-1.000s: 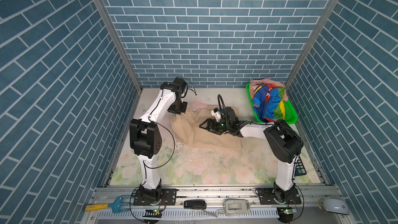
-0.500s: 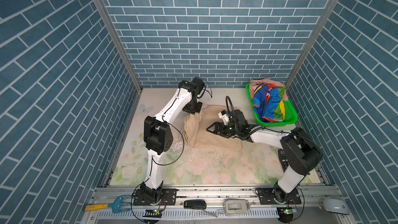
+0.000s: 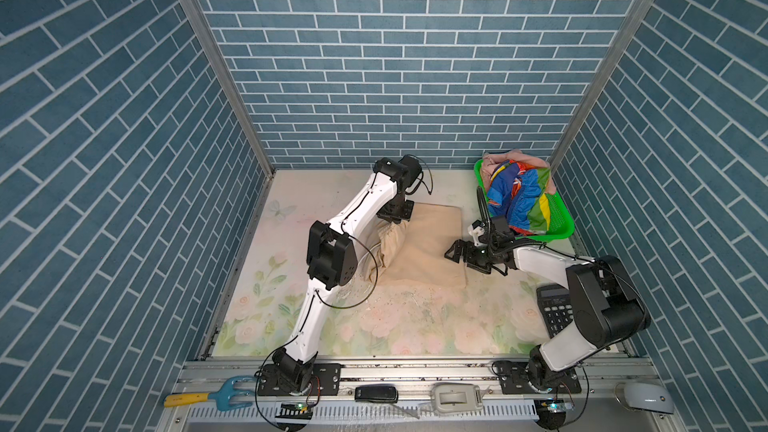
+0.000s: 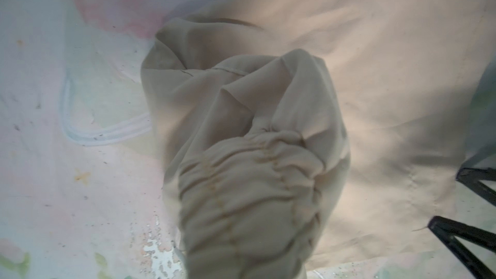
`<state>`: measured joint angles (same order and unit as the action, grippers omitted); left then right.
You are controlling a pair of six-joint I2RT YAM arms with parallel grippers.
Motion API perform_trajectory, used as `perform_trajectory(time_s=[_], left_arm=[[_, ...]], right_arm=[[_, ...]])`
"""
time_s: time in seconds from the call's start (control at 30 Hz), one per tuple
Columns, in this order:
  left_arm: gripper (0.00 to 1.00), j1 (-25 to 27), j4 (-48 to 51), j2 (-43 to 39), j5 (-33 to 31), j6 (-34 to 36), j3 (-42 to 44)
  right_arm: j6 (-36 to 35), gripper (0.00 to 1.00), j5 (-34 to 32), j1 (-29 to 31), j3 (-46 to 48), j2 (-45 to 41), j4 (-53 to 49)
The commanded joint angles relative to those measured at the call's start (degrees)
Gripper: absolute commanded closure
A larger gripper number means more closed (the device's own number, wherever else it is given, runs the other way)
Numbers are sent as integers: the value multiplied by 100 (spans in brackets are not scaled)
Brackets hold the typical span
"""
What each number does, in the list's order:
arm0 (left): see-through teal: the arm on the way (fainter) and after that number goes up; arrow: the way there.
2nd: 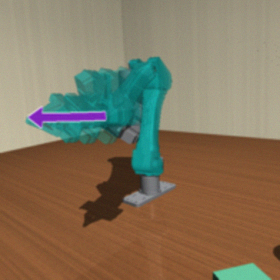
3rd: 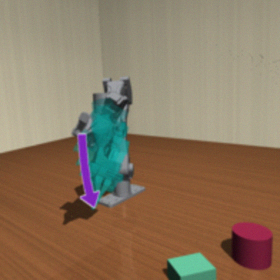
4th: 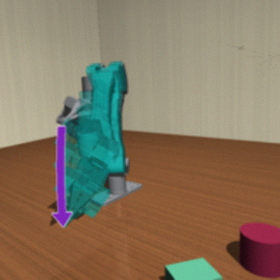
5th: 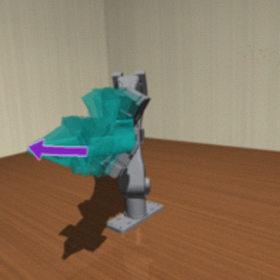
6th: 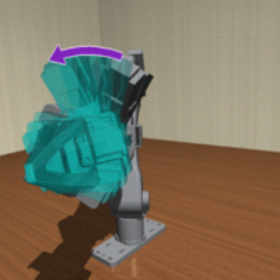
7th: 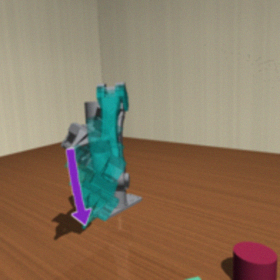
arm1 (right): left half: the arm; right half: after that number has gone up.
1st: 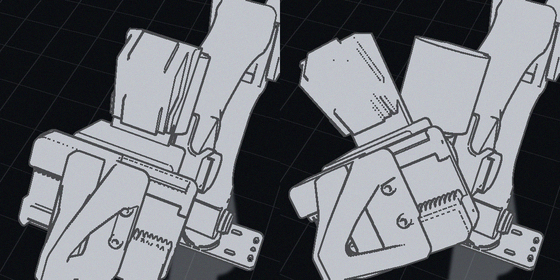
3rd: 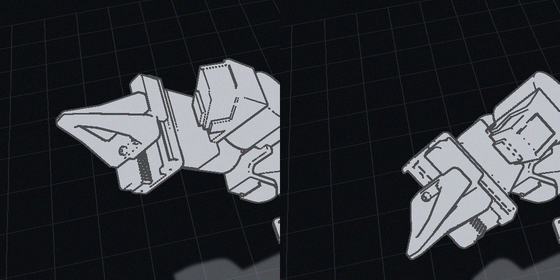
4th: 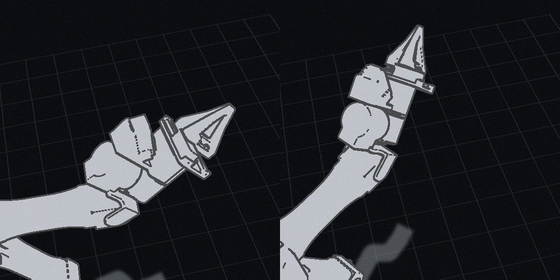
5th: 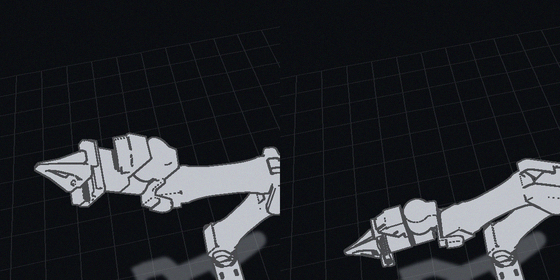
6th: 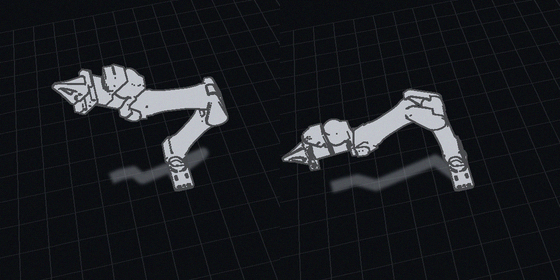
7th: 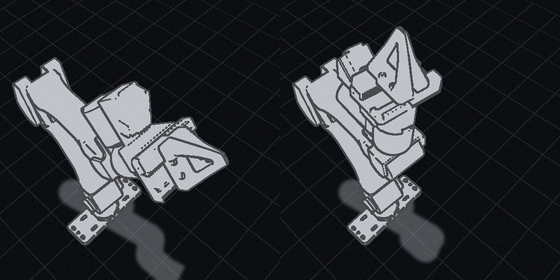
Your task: Fold and stack the shorts
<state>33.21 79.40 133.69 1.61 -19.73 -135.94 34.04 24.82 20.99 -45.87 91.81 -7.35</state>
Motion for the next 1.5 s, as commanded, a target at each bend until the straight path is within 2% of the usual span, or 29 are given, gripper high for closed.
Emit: perform_trajectory(time_s=[0.0,0.13,0.27,0.7,1.07,1.47], left_arm=[[100,70,-264,33,492,-497,-90],[100,94,-1053,-8,1165,-934,399],[100,104,-2261,-217,1717,-1468,1294],[100,186,-4222,-611,2125,-2428,2669],[100,177,-4548,-1425,1635,-2469,3200],[100,190,-4884,-640,1795,-2633,3027]], right_arm=[[-18,1,23,30,139,284,151],[124,1,131,41,177,463,420],[225,1,241,54,231,573,614],[319,1,320,89,402,711,866],[341,1,330,130,433,848,955],[331,1,315,150,463,511,777]])
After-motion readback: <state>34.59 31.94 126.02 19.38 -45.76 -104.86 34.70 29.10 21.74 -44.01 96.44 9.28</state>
